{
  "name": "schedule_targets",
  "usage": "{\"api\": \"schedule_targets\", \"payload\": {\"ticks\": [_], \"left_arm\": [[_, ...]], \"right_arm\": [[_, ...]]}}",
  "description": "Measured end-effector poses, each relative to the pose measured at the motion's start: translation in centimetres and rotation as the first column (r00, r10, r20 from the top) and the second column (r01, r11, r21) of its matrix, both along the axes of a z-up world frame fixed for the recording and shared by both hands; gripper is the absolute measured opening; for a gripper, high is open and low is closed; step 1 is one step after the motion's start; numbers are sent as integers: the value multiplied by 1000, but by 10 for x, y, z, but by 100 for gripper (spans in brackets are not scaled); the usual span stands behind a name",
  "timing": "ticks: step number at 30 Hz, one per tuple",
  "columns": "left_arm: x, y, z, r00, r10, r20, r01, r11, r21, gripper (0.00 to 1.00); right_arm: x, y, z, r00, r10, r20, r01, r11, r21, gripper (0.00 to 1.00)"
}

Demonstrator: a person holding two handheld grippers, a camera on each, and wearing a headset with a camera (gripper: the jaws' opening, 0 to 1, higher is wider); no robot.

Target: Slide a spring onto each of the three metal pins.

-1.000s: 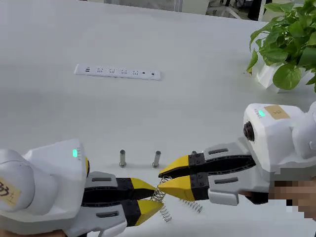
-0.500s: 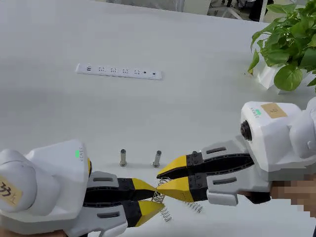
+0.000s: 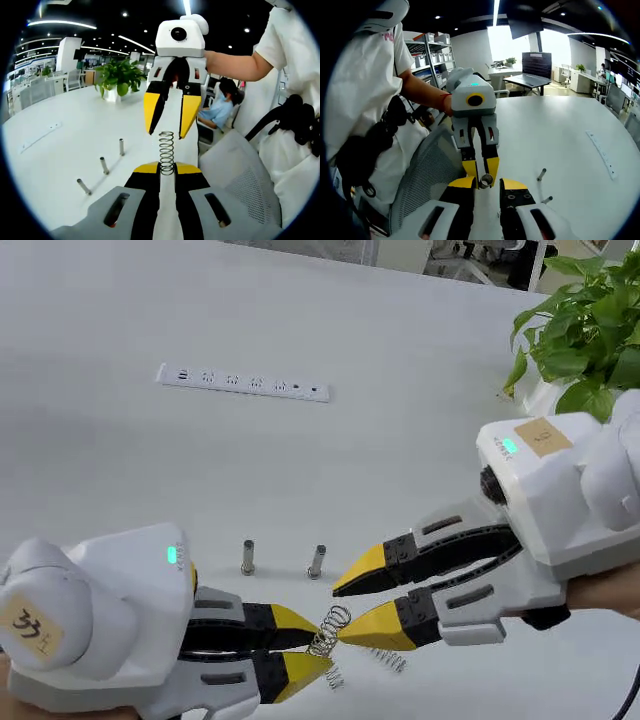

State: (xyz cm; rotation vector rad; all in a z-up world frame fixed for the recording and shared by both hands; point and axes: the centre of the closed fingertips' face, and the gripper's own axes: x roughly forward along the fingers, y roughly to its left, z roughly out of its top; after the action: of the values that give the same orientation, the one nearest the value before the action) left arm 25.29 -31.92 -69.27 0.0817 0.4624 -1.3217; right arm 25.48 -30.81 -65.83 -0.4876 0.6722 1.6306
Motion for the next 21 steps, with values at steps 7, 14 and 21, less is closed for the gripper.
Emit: {"api": "schedule_targets", "payload": {"ticks": [7, 14, 21], "left_arm": [[1, 0, -3, 1000, -6, 4, 6, 1000, 21, 7], [1, -3, -3, 1000, -12, 9, 12, 1000, 24, 7], [0, -4, -5, 1000, -20, 13, 20, 999, 31, 7]], "right_arm": [[-5, 4, -9, 988, 151, 38, -145, 981, -131, 17], [-7, 7, -20, 968, 246, 50, -231, 950, -211, 15], [-9, 4, -28, 955, 295, 39, -276, 927, -256, 11]]}}
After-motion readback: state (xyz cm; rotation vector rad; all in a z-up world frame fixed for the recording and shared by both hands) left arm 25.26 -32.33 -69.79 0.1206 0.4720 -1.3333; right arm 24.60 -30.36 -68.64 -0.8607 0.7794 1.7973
